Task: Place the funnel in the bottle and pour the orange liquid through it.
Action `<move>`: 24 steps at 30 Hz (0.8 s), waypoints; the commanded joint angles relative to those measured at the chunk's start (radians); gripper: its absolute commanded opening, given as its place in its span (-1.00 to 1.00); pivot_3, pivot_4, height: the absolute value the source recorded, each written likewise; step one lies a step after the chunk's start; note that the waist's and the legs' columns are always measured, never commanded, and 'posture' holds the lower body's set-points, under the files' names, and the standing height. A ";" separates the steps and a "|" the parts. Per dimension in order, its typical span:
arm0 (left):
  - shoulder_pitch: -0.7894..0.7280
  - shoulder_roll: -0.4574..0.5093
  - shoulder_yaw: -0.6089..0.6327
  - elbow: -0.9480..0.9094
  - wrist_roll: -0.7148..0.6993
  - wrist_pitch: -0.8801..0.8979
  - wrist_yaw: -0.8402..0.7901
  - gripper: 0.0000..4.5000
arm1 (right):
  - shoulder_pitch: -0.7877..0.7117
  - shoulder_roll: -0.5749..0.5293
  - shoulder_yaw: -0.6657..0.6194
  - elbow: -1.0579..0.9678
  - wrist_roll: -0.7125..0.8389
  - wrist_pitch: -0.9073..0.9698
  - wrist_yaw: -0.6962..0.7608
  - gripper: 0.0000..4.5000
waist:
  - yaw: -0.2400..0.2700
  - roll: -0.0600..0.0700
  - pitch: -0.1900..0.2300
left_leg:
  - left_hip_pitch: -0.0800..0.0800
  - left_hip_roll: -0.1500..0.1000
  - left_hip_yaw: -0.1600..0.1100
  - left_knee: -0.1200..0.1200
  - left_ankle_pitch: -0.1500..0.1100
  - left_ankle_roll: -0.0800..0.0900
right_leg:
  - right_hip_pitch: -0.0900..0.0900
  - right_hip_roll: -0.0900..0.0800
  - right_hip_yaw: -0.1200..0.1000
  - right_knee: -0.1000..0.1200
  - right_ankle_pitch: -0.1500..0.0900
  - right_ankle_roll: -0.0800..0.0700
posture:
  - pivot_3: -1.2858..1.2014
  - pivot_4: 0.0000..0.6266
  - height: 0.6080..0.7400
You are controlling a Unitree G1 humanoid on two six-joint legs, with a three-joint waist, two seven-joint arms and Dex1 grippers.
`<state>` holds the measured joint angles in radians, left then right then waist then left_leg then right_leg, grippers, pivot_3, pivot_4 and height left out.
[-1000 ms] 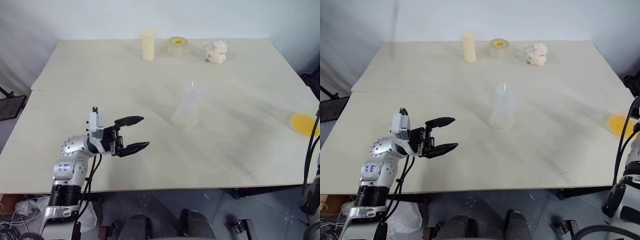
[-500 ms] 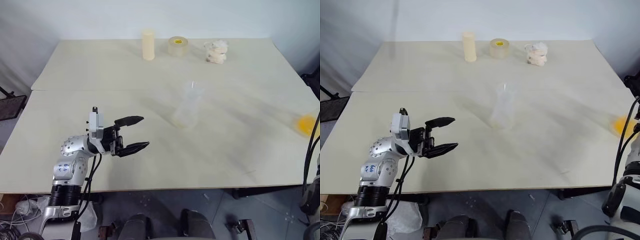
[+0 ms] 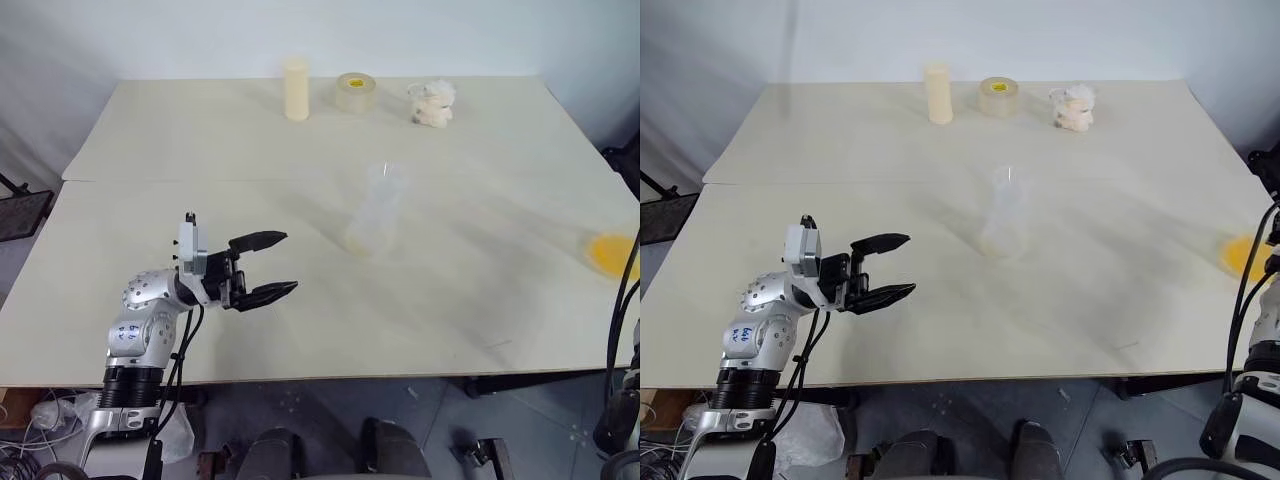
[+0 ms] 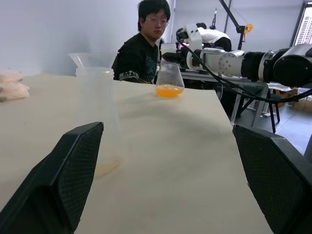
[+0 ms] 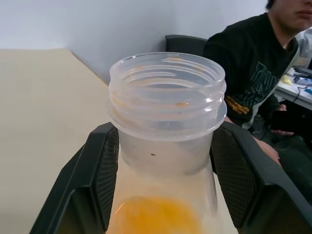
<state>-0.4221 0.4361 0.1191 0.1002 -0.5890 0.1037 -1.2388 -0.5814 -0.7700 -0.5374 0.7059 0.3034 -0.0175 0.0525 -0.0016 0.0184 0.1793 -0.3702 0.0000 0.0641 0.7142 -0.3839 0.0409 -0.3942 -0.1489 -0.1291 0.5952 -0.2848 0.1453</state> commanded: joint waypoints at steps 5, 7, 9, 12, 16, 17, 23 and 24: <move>-0.022 -0.001 0.004 0.024 -0.004 -0.028 -0.017 1.00 | 0.063 0.024 -0.049 -0.274 0.082 0.125 0.016 0.08 | 0.000 0.001 0.000 | 0.000 0.000 0.000 0.000 0.000 0.000 | 0.000 0.000 0.000 0.000 0.000 0.000 | 0.03 -0.52 1.00; -0.029 -0.002 0.002 0.034 -0.002 -0.033 -0.021 1.00 | 0.089 0.038 -0.052 -0.364 0.111 0.180 0.024 0.08 | 0.001 0.001 0.000 | 0.000 0.000 0.000 0.000 0.000 0.000 | 0.000 0.000 0.000 0.000 0.000 0.000 | 0.03 -0.52 1.00; -0.040 -0.005 -0.001 0.049 0.001 -0.037 -0.025 1.00 | 0.118 0.056 -0.049 -0.474 0.149 0.245 0.033 0.08 | 0.002 0.001 0.000 | 0.000 0.000 -0.001 0.000 0.000 0.000 | 0.000 0.000 0.000 0.000 0.000 0.000 | 0.03 -0.52 1.00; -0.052 -0.008 -0.003 0.066 0.005 -0.043 -0.031 1.00 | 0.156 0.084 -0.052 -0.614 0.206 0.331 0.043 0.08 | 0.002 0.001 0.000 | 0.000 0.000 -0.001 0.000 0.000 0.000 | 0.000 0.000 0.000 0.001 0.000 0.000 | 0.03 -0.52 1.00; -0.073 -0.011 -0.009 0.092 0.009 -0.051 -0.043 1.00 | 0.218 0.122 -0.043 -0.806 0.278 0.436 0.052 0.08 | 0.004 0.001 0.000 | 0.000 0.000 -0.001 0.000 0.000 0.000 | 0.000 0.000 -0.001 0.001 0.000 0.000 | 0.03 -0.52 1.00; -0.077 -0.011 -0.010 0.097 0.010 -0.053 -0.046 1.00 | 0.228 0.128 -0.041 -0.833 0.286 0.451 0.055 0.08 | 0.005 0.001 0.000 | 0.000 -0.001 -0.001 0.000 0.000 0.000 | 0.000 0.000 -0.001 0.001 0.000 0.000 | 0.03 -0.52 1.00; -0.101 -0.010 -0.015 0.124 0.010 -0.058 -0.064 1.00 | 0.316 0.155 -0.007 -1.024 0.369 0.538 0.122 0.08 | 0.008 0.001 0.000 | 0.000 -0.002 -0.001 0.000 0.000 0.000 | 0.000 0.000 -0.001 0.001 0.000 0.000 | 0.03 -0.52 1.00; -0.106 -0.011 -0.015 0.131 0.011 -0.059 -0.066 1.00 | 0.321 0.156 0.001 -1.040 0.373 0.543 0.134 0.08 | 0.007 0.001 0.000 | 0.000 -0.002 -0.001 0.000 0.000 0.000 | 0.000 0.000 -0.001 0.001 0.000 0.000 | 0.03 -0.52 1.00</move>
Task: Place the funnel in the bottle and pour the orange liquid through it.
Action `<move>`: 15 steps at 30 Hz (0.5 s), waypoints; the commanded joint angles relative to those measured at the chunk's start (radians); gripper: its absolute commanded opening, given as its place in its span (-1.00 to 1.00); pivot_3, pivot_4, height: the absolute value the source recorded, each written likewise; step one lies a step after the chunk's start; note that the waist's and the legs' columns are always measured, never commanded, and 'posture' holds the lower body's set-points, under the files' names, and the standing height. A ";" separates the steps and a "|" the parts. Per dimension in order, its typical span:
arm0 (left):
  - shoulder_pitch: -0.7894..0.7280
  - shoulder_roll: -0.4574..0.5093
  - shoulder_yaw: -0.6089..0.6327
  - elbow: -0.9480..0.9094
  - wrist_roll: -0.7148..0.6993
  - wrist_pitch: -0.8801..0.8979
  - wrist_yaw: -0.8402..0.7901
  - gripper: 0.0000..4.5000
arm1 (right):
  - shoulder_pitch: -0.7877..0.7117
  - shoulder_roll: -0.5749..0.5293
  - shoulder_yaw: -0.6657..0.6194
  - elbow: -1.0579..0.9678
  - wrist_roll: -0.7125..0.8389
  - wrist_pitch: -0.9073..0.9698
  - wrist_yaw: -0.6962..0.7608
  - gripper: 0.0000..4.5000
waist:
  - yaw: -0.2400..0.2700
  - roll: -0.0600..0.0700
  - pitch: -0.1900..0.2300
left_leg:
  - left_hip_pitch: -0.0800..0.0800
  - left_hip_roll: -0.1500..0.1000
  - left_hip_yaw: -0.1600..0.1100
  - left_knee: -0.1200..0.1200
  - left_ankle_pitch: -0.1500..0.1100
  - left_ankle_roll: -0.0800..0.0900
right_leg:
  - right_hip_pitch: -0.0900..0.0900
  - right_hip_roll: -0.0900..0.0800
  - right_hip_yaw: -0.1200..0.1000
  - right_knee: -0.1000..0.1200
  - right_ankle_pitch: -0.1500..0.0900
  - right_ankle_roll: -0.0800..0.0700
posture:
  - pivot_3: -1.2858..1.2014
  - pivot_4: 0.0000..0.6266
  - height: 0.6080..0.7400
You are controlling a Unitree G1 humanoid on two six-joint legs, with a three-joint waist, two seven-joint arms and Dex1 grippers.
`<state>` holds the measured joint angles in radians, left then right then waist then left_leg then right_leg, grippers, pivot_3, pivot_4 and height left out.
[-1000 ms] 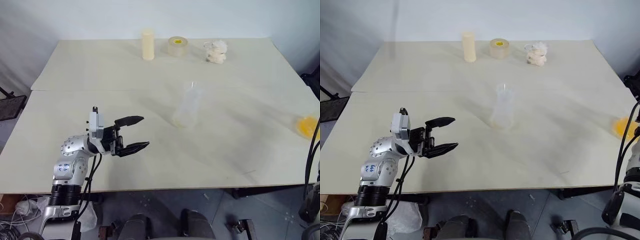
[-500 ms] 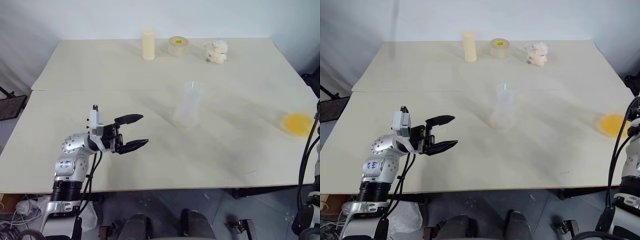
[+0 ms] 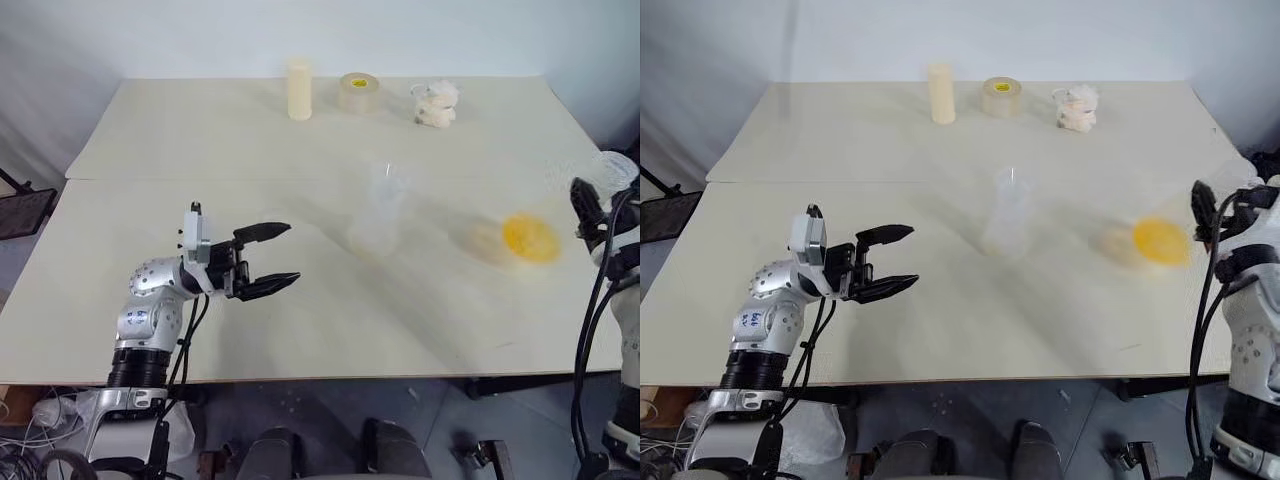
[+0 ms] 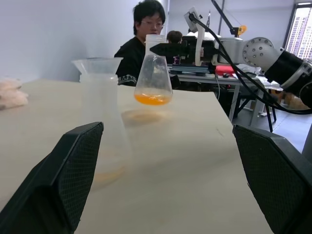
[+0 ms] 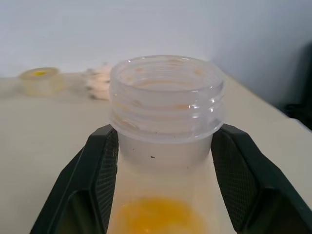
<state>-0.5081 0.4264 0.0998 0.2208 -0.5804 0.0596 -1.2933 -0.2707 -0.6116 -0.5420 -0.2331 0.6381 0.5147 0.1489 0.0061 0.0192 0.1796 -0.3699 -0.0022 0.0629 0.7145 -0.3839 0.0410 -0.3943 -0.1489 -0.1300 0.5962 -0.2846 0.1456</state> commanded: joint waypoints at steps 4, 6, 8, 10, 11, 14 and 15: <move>-0.036 -0.003 0.002 0.030 0.005 -0.021 -0.019 1.00 | 0.028 0.003 0.042 -0.159 0.065 0.022 0.092 0.08 | -0.001 0.000 0.000 | 0.000 -0.001 0.000 0.000 0.000 0.000 | 0.000 0.000 0.000 0.000 0.000 0.000 | 0.03 -0.52 1.00; -0.044 -0.003 0.003 0.035 0.004 -0.021 -0.023 1.00 | 0.036 0.008 0.071 -0.195 0.085 0.031 0.129 0.08 | -0.001 0.000 0.000 | 0.000 -0.001 0.000 0.000 0.000 0.000 | 0.000 0.000 0.000 0.000 0.000 0.000 | 0.03 -0.52 1.00; -0.051 -0.001 0.004 0.037 0.005 -0.020 -0.025 1.00 | 0.044 0.004 0.106 -0.223 0.102 0.042 0.168 0.08 | -0.002 0.000 0.000 | 0.000 -0.002 0.000 0.000 0.000 0.000 | 0.000 0.000 0.000 0.000 0.000 0.000 | 0.03 -0.52 1.00; -0.059 0.000 0.005 0.042 0.005 -0.020 -0.028 1.00 | 0.041 -0.004 0.130 -0.230 0.109 0.047 0.201 0.08 | -0.003 0.000 0.000 | 0.000 -0.002 0.000 0.000 0.000 0.000 | 0.000 0.000 -0.001 0.000 0.000 0.000 | 0.03 -0.52 1.00; -0.063 0.001 0.006 0.045 0.006 -0.022 -0.030 1.00 | 0.037 -0.009 0.136 -0.230 0.112 0.048 0.216 0.08 | -0.003 0.000 0.000 | 0.000 -0.002 0.000 0.000 0.000 0.000 | 0.000 0.000 -0.001 0.000 0.000 0.000 | 0.03 -0.52 1.00; -0.071 0.001 0.004 0.058 0.008 -0.027 -0.038 1.00 | 0.015 -0.030 0.150 -0.224 0.112 0.050 0.256 0.08 | 0.003 0.000 0.000 | 0.000 -0.003 0.000 0.000 0.000 0.000 | 0.000 0.000 -0.001 0.000 0.000 0.000 | 0.03 -0.52 1.00; -0.074 0.001 0.004 0.063 0.009 -0.029 -0.042 1.00 | -0.001 -0.038 0.155 -0.219 0.111 0.050 0.266 0.08 | 0.003 0.000 0.000 | 0.000 -0.003 0.000 0.000 0.000 0.000 | 0.000 0.000 -0.001 0.000 0.000 0.000 | 0.03 -0.52 1.00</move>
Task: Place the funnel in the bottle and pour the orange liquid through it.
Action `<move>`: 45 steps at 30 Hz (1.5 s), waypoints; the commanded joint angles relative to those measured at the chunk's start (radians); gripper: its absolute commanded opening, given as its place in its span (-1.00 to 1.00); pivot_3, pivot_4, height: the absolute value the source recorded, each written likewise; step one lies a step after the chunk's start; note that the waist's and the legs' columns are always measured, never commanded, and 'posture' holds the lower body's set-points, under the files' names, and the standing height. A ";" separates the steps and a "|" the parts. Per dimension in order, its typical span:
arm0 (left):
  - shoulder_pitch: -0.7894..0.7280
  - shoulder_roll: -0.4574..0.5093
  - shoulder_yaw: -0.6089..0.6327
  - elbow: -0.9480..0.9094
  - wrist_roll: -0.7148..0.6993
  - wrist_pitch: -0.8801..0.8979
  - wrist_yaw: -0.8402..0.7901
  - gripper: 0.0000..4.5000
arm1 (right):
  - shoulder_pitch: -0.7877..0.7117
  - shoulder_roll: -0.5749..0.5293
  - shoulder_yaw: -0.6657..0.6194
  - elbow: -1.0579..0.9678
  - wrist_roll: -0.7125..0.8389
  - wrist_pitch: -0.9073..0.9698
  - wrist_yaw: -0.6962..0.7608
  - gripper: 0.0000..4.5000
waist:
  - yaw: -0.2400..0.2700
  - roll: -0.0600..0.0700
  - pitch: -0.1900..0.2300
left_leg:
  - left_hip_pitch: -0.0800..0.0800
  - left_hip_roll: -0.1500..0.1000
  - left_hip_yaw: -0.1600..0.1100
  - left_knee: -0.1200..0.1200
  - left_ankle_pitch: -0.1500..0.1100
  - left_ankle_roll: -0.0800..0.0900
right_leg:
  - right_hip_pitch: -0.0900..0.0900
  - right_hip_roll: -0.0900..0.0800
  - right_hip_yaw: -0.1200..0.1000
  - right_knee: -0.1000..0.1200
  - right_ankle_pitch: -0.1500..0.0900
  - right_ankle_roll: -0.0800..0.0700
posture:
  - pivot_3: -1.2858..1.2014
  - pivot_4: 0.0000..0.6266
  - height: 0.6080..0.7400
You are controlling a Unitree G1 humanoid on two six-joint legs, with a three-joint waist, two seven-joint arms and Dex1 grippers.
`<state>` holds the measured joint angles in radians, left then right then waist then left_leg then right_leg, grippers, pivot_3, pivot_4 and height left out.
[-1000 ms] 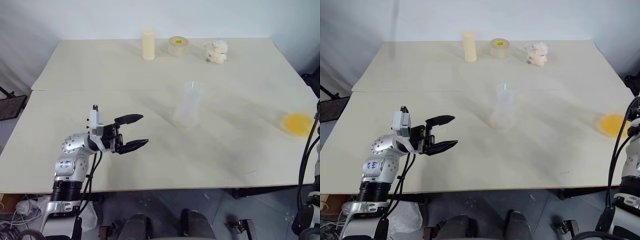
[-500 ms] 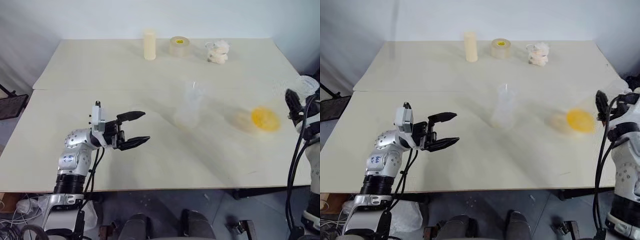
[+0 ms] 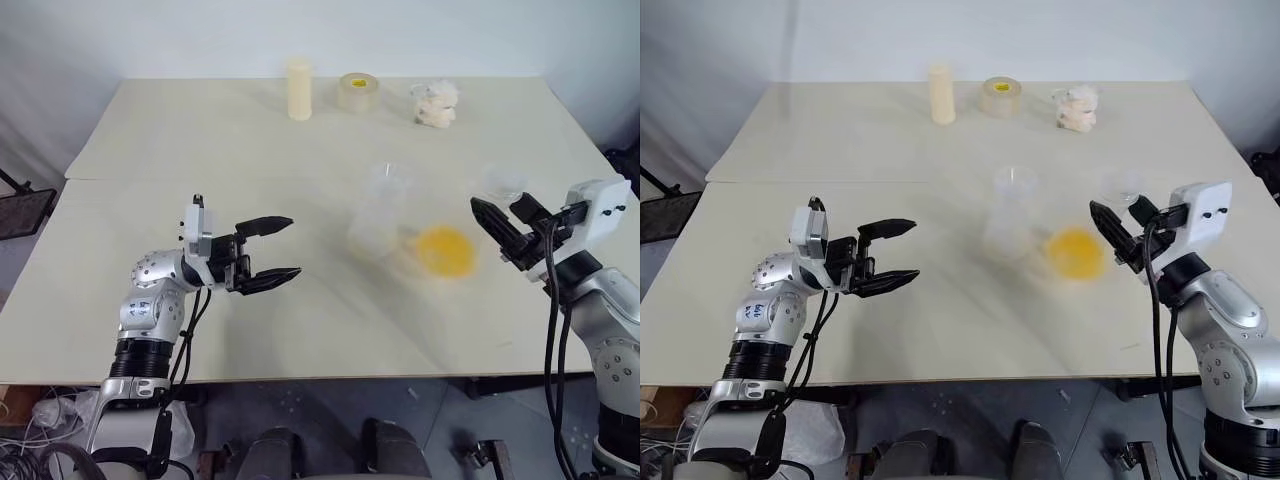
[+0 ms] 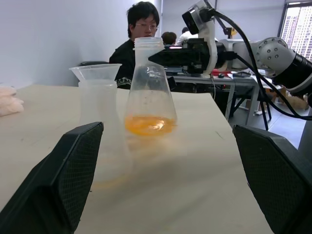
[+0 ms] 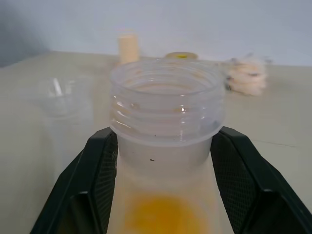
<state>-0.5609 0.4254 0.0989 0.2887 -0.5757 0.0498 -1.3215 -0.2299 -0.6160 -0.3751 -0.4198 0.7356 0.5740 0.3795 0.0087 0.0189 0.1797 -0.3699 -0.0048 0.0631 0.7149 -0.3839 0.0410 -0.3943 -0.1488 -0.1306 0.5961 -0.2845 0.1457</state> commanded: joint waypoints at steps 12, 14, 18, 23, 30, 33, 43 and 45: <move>-0.078 -0.012 0.007 0.069 0.010 -0.051 -0.054 1.00 | -0.223 -0.107 0.039 0.039 -0.133 -0.035 0.055 0.08 | 0.009 0.000 0.000 | 0.000 0.000 0.001 0.000 0.000 0.000 | 0.000 0.000 -0.002 0.000 0.000 0.000 | 0.03 -0.52 1.00; -0.093 -0.015 0.009 0.094 0.011 -0.058 -0.066 1.00 | -0.233 -0.114 0.053 0.029 -0.169 -0.045 0.051 0.08 | 0.010 0.000 0.000 | 0.000 0.000 0.002 0.000 0.000 0.000 | 0.000 0.000 -0.002 0.000 0.000 0.000 | 0.03 -0.52 1.00; -0.114 -0.011 0.013 0.143 0.015 -0.073 -0.094 1.00 | -0.259 -0.128 0.087 0.025 -0.260 -0.061 0.029 0.08 | 0.012 0.000 0.000 | -0.001 0.000 0.002 0.000 0.000 0.000 | 0.000 0.000 -0.002 0.000 0.000 0.000 | 0.03 -0.52 1.00; -0.160 -0.012 0.025 0.245 0.037 -0.110 -0.099 1.00 | -0.292 -0.140 0.158 0.009 -0.385 -0.081 0.006 0.08 | 0.012 -0.001 0.000 | -0.001 0.000 0.003 0.000 0.000 0.000 | 0.000 0.000 -0.002 0.000 0.000 0.000 | 0.03 -0.52 1.00; -0.258 -0.026 0.029 0.408 0.068 -0.165 -0.121 1.00 | -0.344 -0.151 0.274 0.027 -0.595 -0.182 -0.007 0.08 | 0.011 -0.001 0.000 | -0.001 -0.001 0.003 0.000 0.000 0.000 | 0.000 0.000 -0.003 0.000 0.000 0.000 | 0.03 -0.52 1.00; -0.293 -0.031 0.032 0.459 0.083 -0.184 -0.137 1.00 | -0.358 -0.148 0.309 0.039 -0.669 -0.208 -0.011 0.08 | 0.010 -0.001 0.001 | -0.002 -0.001 0.005 0.000 0.000 0.000 | -0.001 0.000 -0.004 0.000 0.000 0.000 | 0.03 -0.52 1.00; -0.376 -0.051 0.035 0.576 0.114 -0.227 -0.193 1.00 | -0.380 -0.160 0.402 0.073 -0.885 -0.349 0.012 0.08 | 0.008 -0.002 0.001 | -0.003 -0.001 0.005 0.000 0.000 0.000 | -0.001 0.000 -0.005 0.001 0.000 0.000 | 0.03 -0.52 1.00; -0.386 -0.054 0.035 0.589 0.118 -0.231 -0.200 1.00 | -0.382 -0.156 0.405 0.079 -0.912 -0.369 0.011 0.08 | 0.007 -0.002 0.001 | -0.003 -0.001 0.005 0.000 0.000 0.000 | -0.001 0.000 -0.005 0.001 0.000 0.000 | 0.03 -0.52 1.00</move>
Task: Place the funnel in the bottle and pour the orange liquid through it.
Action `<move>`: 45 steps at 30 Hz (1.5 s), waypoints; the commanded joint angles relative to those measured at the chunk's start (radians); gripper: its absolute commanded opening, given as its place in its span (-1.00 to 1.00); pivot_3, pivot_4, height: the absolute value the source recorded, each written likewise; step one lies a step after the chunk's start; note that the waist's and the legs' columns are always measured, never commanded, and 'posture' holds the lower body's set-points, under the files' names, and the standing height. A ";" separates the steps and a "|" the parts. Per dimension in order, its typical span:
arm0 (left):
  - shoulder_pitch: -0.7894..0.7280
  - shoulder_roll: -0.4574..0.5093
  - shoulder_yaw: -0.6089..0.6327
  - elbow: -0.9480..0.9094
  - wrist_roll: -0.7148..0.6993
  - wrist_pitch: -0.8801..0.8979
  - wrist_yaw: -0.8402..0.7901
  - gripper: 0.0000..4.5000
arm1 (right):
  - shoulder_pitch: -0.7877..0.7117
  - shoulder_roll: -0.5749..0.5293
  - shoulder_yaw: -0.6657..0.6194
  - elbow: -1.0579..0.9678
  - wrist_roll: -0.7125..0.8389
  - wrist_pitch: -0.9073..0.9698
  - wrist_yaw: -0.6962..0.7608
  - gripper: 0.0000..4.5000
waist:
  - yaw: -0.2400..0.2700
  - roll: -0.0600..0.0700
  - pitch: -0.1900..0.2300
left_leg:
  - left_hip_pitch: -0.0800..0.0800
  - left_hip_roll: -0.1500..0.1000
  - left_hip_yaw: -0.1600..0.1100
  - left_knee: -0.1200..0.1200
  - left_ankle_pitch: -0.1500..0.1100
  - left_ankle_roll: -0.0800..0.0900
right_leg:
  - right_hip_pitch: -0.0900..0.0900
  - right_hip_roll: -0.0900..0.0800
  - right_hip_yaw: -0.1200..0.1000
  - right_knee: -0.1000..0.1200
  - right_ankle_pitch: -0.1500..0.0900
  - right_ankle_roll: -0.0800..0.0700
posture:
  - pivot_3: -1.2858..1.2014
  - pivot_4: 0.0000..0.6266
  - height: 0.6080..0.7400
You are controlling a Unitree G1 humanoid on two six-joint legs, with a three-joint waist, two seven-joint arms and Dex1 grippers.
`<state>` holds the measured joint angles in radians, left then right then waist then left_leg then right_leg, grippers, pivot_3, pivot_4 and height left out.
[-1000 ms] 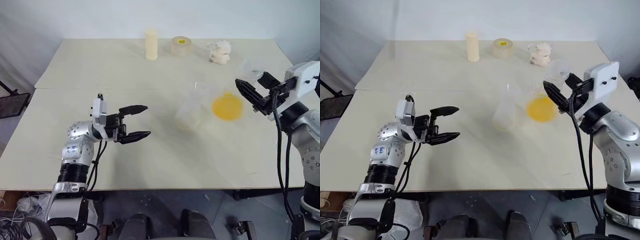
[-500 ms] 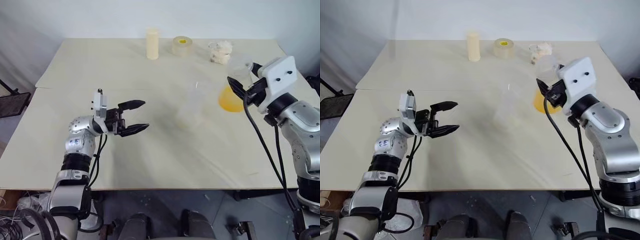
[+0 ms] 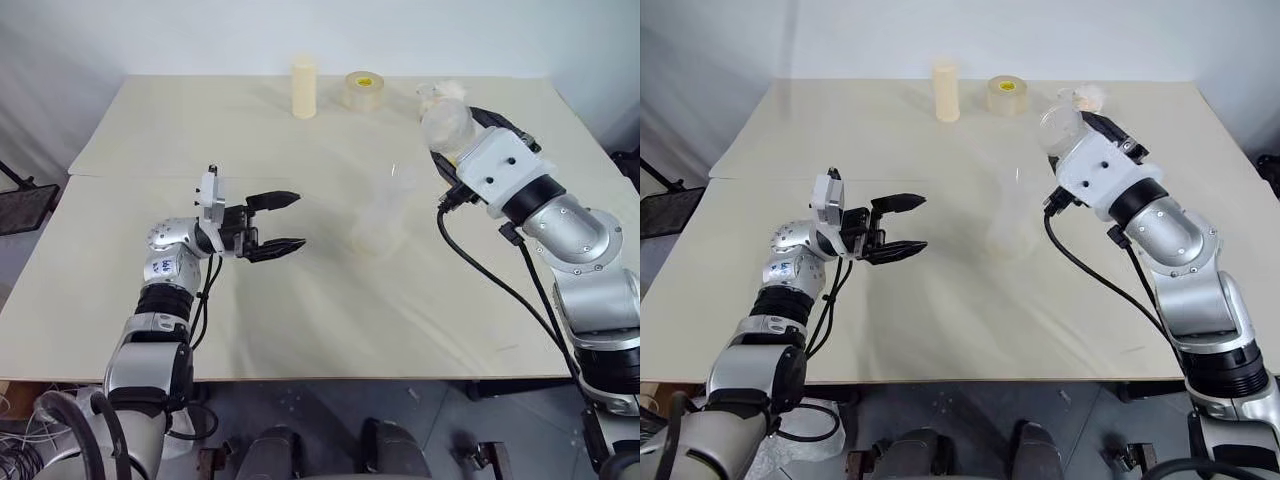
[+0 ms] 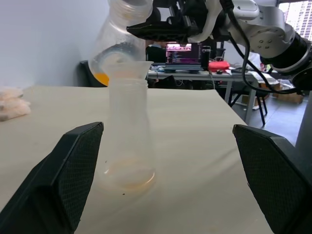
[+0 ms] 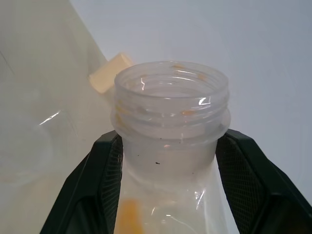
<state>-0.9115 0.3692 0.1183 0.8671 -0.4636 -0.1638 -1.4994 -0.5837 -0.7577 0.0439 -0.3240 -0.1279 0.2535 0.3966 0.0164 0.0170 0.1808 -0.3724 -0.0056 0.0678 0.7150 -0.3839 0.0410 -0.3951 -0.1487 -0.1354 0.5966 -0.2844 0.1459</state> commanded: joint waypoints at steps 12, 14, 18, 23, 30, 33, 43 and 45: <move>-0.079 -0.010 0.010 0.065 0.020 -0.027 -0.051 1.00 | -0.057 -0.040 0.029 0.075 -0.308 -0.228 -0.049 0.08 | -0.007 0.000 0.000 | 0.000 0.000 0.000 0.000 0.000 0.000 | 0.000 0.000 0.000 0.000 0.000 0.000 | 0.03 -0.52 1.00; -0.085 -0.013 0.010 0.072 0.022 -0.028 -0.053 1.00 | -0.069 -0.048 0.043 0.100 -0.355 -0.270 -0.056 0.08 | -0.012 0.000 0.000 | 0.000 0.000 0.000 0.000 0.000 0.000 | 0.000 0.000 0.000 0.000 0.000 0.000 | 0.03 -0.52 1.00; -0.094 -0.016 0.011 0.083 0.024 -0.031 -0.058 1.00 | -0.085 -0.045 0.050 0.137 -0.415 -0.319 -0.075 0.08 | -0.019 0.000 0.000 | 0.000 0.000 -0.001 -0.001 0.000 0.000 | 0.000 0.000 0.000 0.001 0.000 0.000 | 0.03 -0.52 1.00; -0.101 -0.017 0.012 0.091 0.027 -0.033 -0.061 1.00 | -0.093 -0.054 0.065 0.173 -0.491 -0.398 -0.091 0.08 | -0.019 0.000 0.000 | 0.000 0.000 -0.001 -0.001 0.000 0.000 | -0.001 0.000 0.000 0.001 0.000 0.000 | 0.03 -0.52 1.00; -0.110 -0.021 0.012 0.099 0.029 -0.036 -0.063 1.00 | -0.108 -0.045 0.060 0.232 -0.571 -0.456 -0.140 0.08 | -0.019 0.000 0.000 | 0.000 0.000 -0.001 -0.001 0.000 0.000 | -0.001 0.000 0.000 0.001 0.000 0.000 | 0.03 -0.52 1.00; -0.111 -0.025 0.013 0.100 0.030 -0.036 -0.064 1.00 | -0.116 -0.045 0.062 0.249 -0.599 -0.473 -0.160 0.08 | -0.019 0.000 0.000 | 0.000 0.000 -0.001 -0.001 0.000 0.000 | -0.001 0.000 0.000 0.001 0.000 0.000 | 0.03 -0.52 1.00; -0.112 -0.029 0.014 0.104 0.031 -0.040 -0.068 1.00 | -0.129 -0.043 0.076 0.284 -0.664 -0.550 -0.206 0.08 | -0.019 0.000 0.000 | 0.000 0.000 -0.001 0.000 0.000 0.000 | -0.001 0.000 0.000 0.002 0.000 0.000 | 0.03 -0.52 1.00; -0.113 -0.029 0.014 0.103 0.030 -0.041 -0.068 1.00 | -0.132 -0.044 0.079 0.291 -0.675 -0.564 -0.214 0.08 | -0.019 0.000 0.000 | 0.000 0.000 -0.001 0.000 0.000 0.000 | -0.001 0.000 0.000 0.002 0.000 0.000 | 0.03 -0.52 1.00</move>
<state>-0.9967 0.3393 0.1185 0.9861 -0.4308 -0.1883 -1.5009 -0.6848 -0.7883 0.1398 -0.0207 -0.7969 -0.2961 0.2106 -0.0030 0.0166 0.1810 -0.3726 -0.0051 0.0671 0.7145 -0.3839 0.0409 -0.3959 -0.1488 -0.1357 0.5986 -0.2844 0.1459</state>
